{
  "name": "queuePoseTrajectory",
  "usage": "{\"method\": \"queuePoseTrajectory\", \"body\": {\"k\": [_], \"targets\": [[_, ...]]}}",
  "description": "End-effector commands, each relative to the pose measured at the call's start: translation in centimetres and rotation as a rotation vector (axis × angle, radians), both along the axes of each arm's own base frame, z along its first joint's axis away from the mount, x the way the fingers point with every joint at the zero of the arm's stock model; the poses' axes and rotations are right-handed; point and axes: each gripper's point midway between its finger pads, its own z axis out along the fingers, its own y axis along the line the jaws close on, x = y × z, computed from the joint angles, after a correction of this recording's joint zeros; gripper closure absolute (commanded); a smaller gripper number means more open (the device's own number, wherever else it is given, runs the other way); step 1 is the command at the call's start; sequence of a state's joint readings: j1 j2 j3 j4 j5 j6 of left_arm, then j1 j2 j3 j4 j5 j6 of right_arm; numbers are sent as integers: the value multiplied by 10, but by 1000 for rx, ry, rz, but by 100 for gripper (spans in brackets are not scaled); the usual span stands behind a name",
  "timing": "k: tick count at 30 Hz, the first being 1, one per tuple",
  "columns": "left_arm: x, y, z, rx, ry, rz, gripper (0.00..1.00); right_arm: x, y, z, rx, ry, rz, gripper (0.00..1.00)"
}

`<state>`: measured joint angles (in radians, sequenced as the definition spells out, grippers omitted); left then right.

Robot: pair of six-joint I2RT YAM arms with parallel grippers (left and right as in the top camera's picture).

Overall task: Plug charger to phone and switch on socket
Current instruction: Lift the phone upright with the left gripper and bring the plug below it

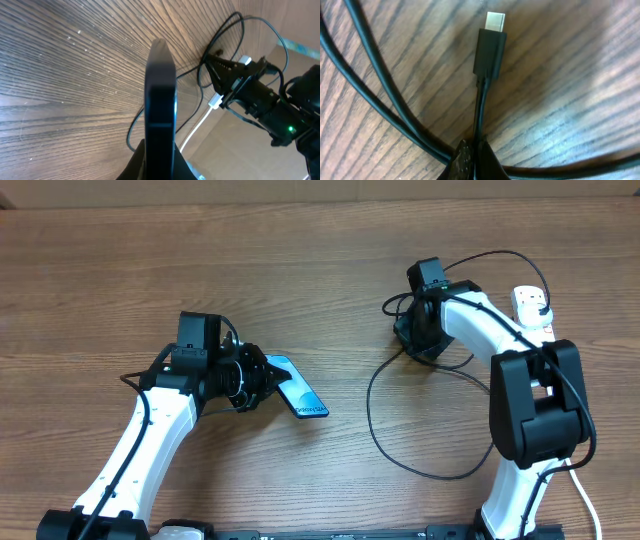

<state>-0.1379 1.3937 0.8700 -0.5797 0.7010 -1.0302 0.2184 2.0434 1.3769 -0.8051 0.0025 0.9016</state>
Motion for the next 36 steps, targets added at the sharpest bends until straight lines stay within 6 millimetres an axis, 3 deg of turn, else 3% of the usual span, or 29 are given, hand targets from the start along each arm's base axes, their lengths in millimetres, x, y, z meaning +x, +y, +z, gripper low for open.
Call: {"method": "queuePoseTrajectory", "body": {"k": [1, 4, 8, 10, 15, 19, 22, 28, 32, 36], "targets": [[-4, -11, 8, -48, -53, -90, 96, 16, -4, 13, -15, -50, 146, 96], [-4, -19, 18, -93, -138, -175, 96, 23, -3, 45, -24, -120, 233, 96], [0, -31, 39, -179, -260, -257, 96, 7, -3, 96, -16, -171, 284, 96], [8, -39, 55, -238, -358, -302, 96, -16, 10, 136, 49, -218, 437, 96], [28, -48, 68, -320, -448, -323, 96, -63, 45, 213, 240, -385, 703, 96], [45, -60, 79, -455, -526, -381, 96, -112, 61, 260, 360, -515, 861, 96], [54, -66, 91, -556, -594, -457, 96, -147, 66, 267, 416, -506, 905, 96], [74, -71, 96, -627, -608, -480, 96, -208, 99, 241, 498, -384, 1037, 96], [79, -69, 93, -630, -586, -465, 96, -211, 96, 201, 288, -274, 947, 96], [79, -69, 93, -631, -581, -461, 96, -221, 129, 196, 312, -331, 1064, 96]]}}
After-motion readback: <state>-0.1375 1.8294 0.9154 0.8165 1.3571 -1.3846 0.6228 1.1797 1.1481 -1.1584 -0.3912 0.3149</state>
